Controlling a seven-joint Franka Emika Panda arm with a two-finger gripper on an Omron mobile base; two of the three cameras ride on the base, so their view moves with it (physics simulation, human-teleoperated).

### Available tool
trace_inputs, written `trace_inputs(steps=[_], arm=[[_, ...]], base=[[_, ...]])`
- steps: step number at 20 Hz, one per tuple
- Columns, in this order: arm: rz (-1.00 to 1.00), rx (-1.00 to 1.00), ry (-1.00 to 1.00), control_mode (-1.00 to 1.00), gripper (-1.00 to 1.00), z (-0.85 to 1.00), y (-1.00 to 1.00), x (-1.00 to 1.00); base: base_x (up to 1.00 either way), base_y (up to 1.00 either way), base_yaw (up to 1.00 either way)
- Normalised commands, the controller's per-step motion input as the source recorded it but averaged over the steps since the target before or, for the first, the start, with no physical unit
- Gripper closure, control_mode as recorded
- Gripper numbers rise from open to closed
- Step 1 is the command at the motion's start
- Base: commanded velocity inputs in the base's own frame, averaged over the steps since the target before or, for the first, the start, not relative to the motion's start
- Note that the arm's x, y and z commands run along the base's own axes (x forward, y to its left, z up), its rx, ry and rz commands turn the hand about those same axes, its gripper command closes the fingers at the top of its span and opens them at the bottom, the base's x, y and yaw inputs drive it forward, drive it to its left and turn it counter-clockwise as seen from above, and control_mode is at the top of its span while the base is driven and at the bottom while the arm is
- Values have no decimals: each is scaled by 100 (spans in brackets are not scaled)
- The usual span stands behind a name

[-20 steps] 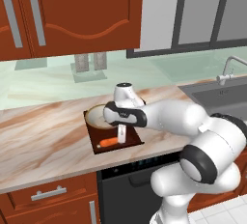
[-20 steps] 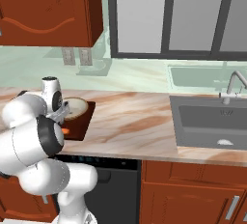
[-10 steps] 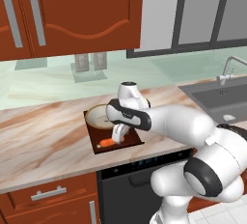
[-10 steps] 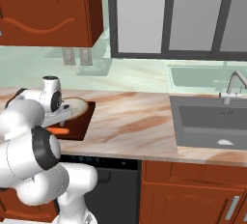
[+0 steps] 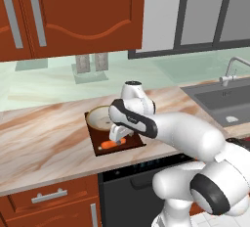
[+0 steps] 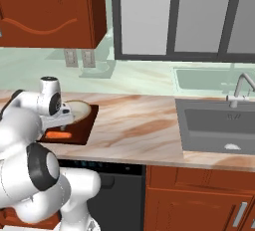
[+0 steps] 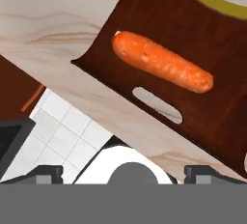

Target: Place the two vegetables and bowl onto the tray for setting up a vegetable dip station.

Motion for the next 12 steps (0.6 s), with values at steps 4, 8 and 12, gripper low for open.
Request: trace_inputs(steps=[4,8,12], arm=[[-20,0,0,-100,-100,11,0,-12],[-20,0,2,-100,-100,8,0,-5],[-18,0,1,-100,-100,2,0,-2]], base=[[0,0,0],[0,0,0],[0,0,0]])
